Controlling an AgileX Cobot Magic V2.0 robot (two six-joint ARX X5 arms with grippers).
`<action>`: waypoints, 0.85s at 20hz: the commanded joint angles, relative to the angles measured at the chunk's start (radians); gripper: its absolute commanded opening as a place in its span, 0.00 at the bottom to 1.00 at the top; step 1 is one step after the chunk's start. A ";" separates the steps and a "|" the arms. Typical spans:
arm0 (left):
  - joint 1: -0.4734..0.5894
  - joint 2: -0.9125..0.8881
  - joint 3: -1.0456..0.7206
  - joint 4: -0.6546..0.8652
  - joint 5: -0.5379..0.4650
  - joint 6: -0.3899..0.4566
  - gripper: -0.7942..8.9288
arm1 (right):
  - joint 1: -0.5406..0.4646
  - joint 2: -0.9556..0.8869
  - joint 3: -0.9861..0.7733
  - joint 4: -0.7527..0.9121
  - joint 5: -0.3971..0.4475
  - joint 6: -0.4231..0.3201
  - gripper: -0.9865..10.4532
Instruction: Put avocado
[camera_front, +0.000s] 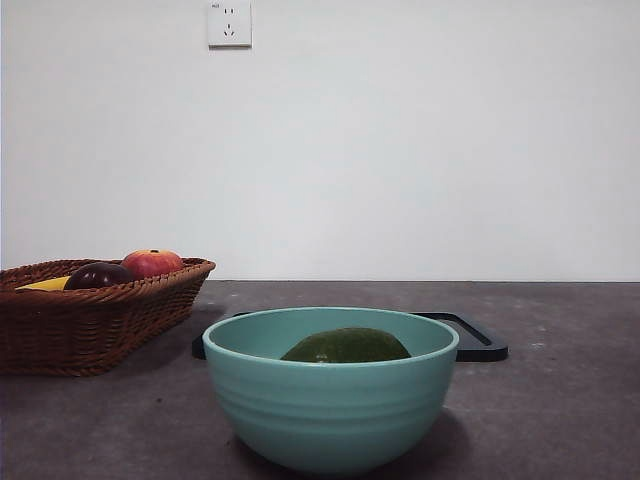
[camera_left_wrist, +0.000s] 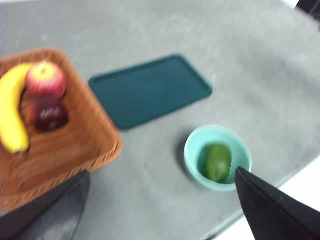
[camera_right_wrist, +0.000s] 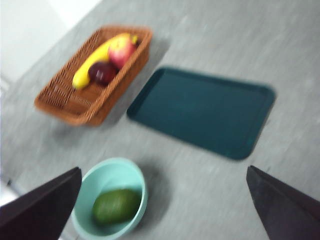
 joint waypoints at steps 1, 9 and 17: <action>-0.008 -0.034 0.008 -0.023 -0.004 0.015 0.56 | 0.032 0.005 0.017 -0.010 -0.003 -0.011 0.57; -0.009 -0.127 0.008 -0.080 -0.001 0.035 0.56 | 0.270 0.233 0.017 0.000 0.051 0.095 0.57; -0.009 -0.127 0.008 -0.112 -0.001 0.043 0.56 | 0.450 0.605 0.017 0.003 0.203 0.120 0.56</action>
